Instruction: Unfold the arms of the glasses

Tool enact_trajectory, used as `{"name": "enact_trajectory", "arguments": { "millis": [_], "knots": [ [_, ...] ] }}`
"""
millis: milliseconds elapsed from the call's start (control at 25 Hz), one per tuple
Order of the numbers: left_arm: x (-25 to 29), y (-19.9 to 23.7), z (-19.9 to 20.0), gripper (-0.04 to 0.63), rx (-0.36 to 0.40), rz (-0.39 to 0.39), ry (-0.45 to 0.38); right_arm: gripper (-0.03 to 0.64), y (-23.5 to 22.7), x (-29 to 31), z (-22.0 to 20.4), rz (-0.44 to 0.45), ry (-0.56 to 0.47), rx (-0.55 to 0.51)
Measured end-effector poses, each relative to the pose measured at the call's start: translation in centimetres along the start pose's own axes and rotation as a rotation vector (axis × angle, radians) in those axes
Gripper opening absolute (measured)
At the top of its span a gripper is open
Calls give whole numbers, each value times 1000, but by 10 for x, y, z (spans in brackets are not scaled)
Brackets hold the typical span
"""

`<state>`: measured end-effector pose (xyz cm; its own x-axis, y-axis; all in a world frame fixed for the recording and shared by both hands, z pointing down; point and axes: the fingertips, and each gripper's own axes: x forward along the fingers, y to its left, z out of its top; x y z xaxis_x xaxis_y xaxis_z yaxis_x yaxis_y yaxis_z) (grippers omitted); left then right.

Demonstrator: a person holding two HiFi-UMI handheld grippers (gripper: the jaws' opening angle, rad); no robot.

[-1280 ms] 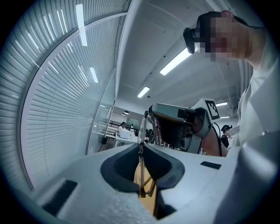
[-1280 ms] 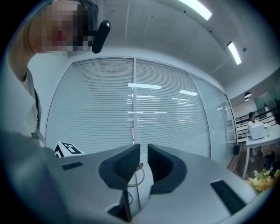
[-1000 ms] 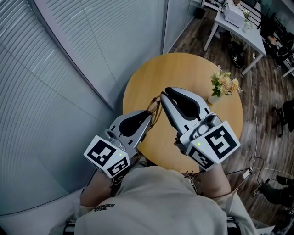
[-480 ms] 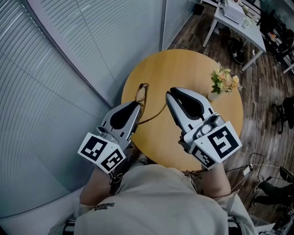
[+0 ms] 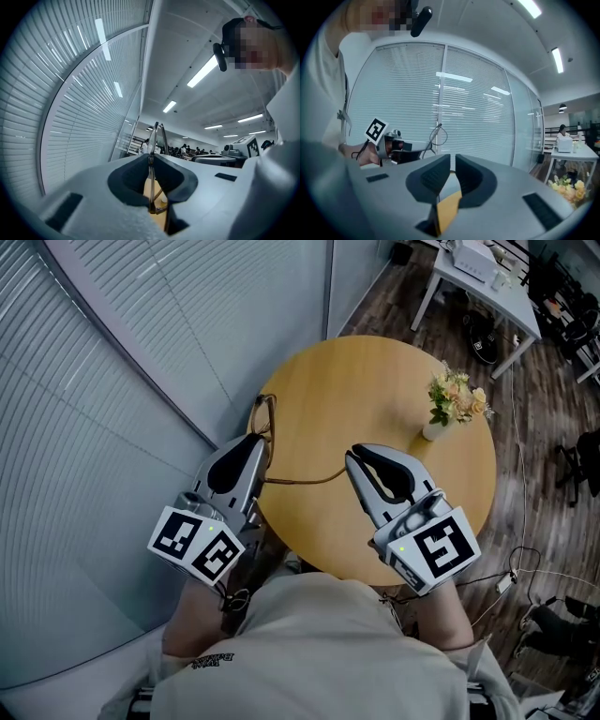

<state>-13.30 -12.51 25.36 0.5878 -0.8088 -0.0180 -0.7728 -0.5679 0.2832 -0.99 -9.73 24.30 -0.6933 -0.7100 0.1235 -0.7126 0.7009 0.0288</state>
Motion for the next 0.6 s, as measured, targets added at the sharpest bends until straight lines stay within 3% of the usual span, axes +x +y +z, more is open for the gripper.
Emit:
{"name": "enact_trajectory", "arguments": {
  "millis": [600],
  "knots": [
    [-1, 2, 6, 44, 3, 22, -17, 35, 30, -10, -52, 108, 116, 66]
  ]
}}
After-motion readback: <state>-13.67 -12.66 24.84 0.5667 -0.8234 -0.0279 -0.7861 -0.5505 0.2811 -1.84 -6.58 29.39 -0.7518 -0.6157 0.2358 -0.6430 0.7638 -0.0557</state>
